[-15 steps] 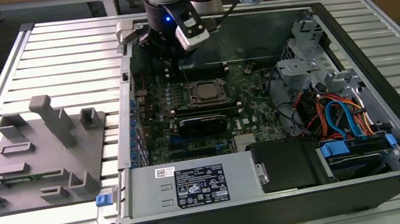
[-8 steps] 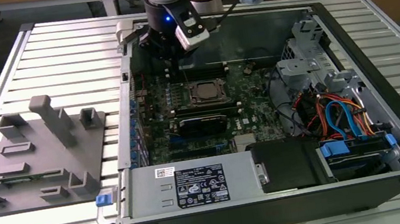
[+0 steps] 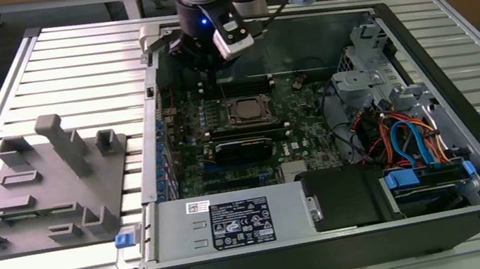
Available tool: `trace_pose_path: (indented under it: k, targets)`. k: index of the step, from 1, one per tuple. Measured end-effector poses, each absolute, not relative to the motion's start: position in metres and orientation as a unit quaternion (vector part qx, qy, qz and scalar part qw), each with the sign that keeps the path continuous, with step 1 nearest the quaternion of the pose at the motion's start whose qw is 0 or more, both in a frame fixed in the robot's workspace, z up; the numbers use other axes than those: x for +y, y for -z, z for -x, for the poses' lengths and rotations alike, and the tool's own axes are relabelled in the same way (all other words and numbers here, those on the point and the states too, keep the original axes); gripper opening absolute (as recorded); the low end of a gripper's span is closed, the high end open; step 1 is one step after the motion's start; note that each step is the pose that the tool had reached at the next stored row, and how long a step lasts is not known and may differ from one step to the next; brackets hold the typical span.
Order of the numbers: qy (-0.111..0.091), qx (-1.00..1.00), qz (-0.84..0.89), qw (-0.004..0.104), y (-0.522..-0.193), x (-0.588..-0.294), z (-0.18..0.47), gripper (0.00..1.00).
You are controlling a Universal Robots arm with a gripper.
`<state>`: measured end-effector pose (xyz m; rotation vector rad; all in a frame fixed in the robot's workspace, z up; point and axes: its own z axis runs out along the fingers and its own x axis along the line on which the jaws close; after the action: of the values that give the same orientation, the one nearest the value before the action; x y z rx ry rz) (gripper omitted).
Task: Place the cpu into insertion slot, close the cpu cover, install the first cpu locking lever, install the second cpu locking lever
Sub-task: 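Install the first cpu locking lever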
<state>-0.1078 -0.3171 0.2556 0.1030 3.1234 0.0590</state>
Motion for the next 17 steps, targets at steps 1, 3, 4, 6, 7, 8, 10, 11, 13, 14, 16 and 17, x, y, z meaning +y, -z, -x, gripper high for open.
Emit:
trace_pose_path:
  k: [1, 3, 4, 6, 7, 8, 10, 11, 13, 14, 16, 17]
  targets:
    - [-0.019, 0.999, -0.033, 0.008, -0.2555, -0.317, 0.1069, 0.11]
    - [-0.019, 0.999, -0.033, 0.008, -0.2556, -0.3169, 0.1053, 0.11]
    - [-0.019, 0.999, -0.033, 0.008, -0.2556, -0.3169, 0.1047, 0.11]
    - [-0.019, 0.999, -0.033, 0.008, -0.2556, -0.3169, 0.1047, 0.11]
    - [-0.019, 0.999, -0.033, 0.008, -0.2556, -0.3168, 0.1049, 0.11]
    - [-0.019, 0.999, -0.033, 0.008, -0.2555, -0.3168, 0.1054, 0.11]
    - [-0.019, 0.999, -0.033, 0.008, -0.2555, -0.3168, 0.108, 0.11]
    - [-0.019, 0.999, -0.033, 0.008, -0.2556, -0.3168, 0.1091, 0.11]
    - [-0.019, 0.999, -0.033, 0.008, -0.2555, -0.3165, 0.1098, 0.11]
    - [-0.019, 0.999, -0.033, 0.008, -0.2556, -0.316, 0.1099, 0.11]
    - [-0.019, 0.999, -0.032, 0.008, -0.2556, -0.3142, 0.1099, 0.11]
    - [-0.019, 0.999, -0.032, 0.008, -0.2556, -0.3131, 0.1099, 0.11]
